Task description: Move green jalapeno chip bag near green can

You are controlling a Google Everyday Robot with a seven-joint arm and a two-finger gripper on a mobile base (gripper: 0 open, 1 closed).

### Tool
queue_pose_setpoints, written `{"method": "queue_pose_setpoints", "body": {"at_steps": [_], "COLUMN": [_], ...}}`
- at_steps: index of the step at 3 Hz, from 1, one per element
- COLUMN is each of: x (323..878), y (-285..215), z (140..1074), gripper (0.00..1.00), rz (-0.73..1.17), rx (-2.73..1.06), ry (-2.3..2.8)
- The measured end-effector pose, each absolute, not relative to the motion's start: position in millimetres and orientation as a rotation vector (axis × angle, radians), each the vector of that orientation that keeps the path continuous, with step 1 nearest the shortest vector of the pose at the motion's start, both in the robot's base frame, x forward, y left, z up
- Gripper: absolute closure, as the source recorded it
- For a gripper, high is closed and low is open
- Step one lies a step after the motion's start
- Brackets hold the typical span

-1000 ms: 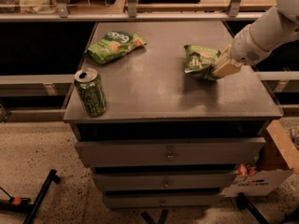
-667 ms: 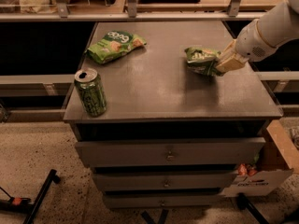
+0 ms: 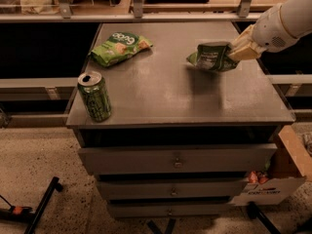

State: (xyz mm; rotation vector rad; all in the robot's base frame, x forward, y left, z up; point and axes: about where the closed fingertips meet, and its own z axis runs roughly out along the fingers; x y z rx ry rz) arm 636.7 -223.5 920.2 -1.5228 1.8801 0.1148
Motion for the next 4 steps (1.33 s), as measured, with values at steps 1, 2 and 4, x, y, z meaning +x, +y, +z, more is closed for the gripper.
{"method": "queue_pose_setpoints", "body": {"at_steps": [1,2,4], "x": [648,659,644], "y": [-215,-196,-146], "z": [949,963,978], "gripper": [1.0,1.0,1.0], "rz": [0.082,0.077,0.098], "rx": [-1.5,-1.504,-1.564], "ry": [1.808,1.745,1.608]}}
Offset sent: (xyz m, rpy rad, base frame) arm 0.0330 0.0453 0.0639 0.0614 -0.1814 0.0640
